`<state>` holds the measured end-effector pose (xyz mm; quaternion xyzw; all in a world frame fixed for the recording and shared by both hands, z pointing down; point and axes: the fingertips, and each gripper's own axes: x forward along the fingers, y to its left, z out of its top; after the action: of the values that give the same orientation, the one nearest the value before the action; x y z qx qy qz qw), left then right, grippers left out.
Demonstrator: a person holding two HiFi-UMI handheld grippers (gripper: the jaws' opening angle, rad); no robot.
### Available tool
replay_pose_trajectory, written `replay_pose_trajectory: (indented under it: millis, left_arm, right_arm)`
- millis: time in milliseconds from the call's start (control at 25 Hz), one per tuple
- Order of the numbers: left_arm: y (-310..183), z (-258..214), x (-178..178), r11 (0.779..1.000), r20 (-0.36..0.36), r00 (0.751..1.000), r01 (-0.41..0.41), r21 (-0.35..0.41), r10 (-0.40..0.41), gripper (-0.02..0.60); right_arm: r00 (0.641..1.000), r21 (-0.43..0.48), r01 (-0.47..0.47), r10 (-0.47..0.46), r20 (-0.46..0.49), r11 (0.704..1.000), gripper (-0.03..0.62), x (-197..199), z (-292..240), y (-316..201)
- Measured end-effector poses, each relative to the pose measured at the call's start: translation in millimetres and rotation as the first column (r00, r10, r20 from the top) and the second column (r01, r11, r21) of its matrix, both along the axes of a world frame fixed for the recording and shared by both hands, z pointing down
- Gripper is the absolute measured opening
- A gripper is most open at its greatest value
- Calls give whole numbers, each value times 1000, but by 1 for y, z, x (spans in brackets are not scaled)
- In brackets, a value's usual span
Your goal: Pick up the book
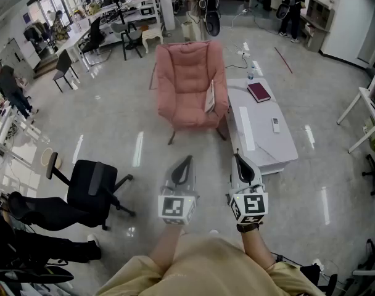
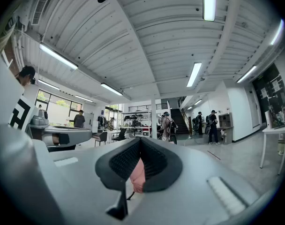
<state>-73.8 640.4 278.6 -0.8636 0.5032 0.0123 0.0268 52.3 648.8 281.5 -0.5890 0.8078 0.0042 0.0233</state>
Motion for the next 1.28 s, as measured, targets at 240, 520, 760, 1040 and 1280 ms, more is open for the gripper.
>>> replay_pose_trajectory:
  millis: [240,520,760,1040,1280]
  left_arm:
    - [9,11,28,1000,10,1000,-6,-3,6,-1]
    - [-6,29,33,999,11,1000,15,-30,-15,-2]
    - [-77,51,21,998,-9,1000,26,-65,-27,0]
    - [-220,32,25,999,-45,998,-42,-33,41,0]
    - [-357,22,4,997,-66,996,-64,-33,61,0]
  right_arm:
    - [999,-31,26,-25,19,999,5,22,15,5]
    - [998,-63,40,-37,53,997,5,29,36,-15]
    - [993,-90,77,-68,100,993,5,13,56,-83]
    - [995,-102,82,-75,71,991,5,-2,52,-220]
    - [997,-127,69,-63,51,990,5,-18,44,-353]
